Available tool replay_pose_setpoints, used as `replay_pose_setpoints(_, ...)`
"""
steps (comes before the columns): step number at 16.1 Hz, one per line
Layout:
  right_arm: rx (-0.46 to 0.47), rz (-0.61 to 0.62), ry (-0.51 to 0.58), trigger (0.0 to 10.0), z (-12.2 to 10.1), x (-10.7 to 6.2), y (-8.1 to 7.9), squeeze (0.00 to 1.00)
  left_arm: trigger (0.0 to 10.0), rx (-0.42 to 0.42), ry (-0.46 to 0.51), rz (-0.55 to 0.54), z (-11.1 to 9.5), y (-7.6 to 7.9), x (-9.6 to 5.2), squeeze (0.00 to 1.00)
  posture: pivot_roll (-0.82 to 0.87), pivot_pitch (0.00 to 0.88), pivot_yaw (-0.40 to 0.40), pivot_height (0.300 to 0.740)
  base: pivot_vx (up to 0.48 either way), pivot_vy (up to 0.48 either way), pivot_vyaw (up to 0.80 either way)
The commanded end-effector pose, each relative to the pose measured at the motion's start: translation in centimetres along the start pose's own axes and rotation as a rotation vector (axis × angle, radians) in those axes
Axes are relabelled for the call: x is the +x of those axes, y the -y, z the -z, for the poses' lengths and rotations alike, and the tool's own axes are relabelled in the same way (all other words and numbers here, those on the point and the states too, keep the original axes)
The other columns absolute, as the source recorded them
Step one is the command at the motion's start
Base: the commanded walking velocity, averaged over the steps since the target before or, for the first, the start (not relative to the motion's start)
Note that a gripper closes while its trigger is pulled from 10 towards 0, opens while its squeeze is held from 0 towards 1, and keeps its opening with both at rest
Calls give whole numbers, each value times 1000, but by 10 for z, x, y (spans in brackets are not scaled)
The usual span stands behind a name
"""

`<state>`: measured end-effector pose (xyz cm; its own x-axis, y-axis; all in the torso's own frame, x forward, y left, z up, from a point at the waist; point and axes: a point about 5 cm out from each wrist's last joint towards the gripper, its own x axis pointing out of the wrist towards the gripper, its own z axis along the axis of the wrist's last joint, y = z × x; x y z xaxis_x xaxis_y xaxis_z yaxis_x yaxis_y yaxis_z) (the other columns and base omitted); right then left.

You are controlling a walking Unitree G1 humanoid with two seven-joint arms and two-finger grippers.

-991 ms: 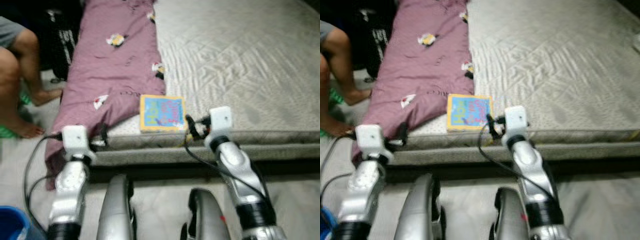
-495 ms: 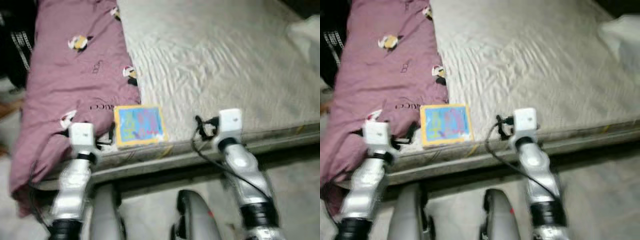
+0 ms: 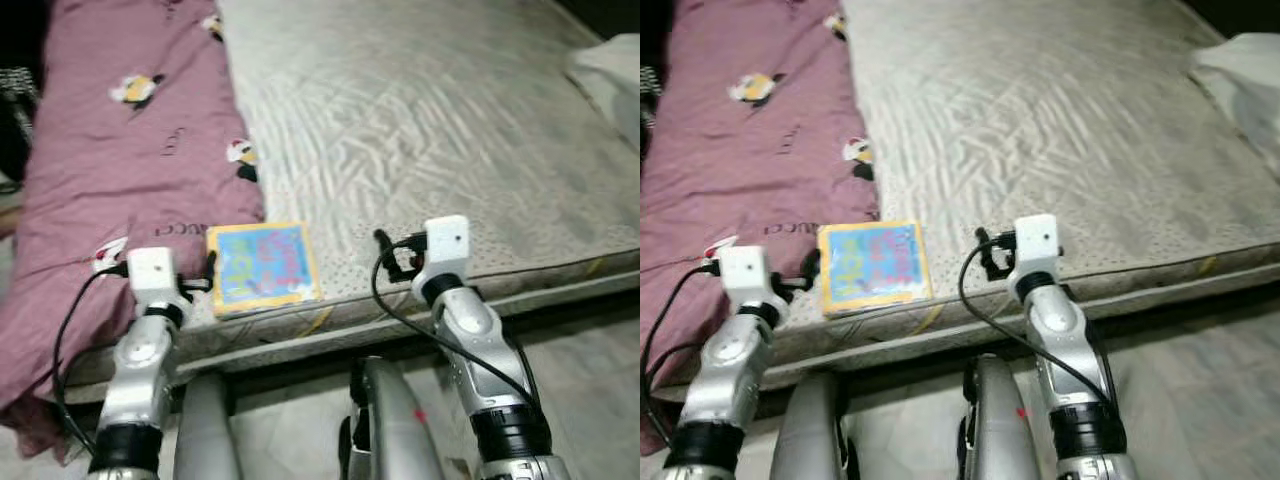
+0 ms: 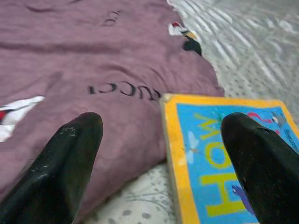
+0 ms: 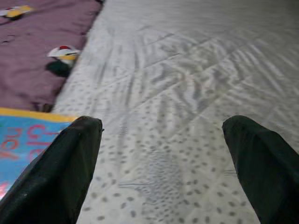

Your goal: Clean up the room

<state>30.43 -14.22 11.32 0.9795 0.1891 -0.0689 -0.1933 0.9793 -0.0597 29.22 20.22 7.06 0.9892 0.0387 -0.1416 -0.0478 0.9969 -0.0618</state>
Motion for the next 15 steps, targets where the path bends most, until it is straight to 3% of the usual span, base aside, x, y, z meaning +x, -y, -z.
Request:
replay_pose_setpoints(1, -9, 25, -1, 10000, -1, -6, 10, 0, 10000, -13, -17, 6, 0, 4, 5, 0, -32, 165, -47, 556, 0, 0, 0)
replay_pose_setpoints(7, -40, 42, -34, 10000, 3, -19, 22, 0, 10000, -91, -73, -48, 9, 6, 7, 0, -64, 186, -60, 542, 0, 0, 0)
replay_pose_setpoints(12, -54, 24, -52, 10000, 3, -21, 23, 0, 10000, -106, -47, -89, 6, 3, 6, 0, -72, 191, -76, 472, 0, 0, 0)
replay_pose_setpoints(15, -30, 13, -34, 10000, -4, -25, 23, 0, 10000, -109, -57, -110, 10, -3, 4, 0, -76, 197, -80, 472, 0, 0, 0)
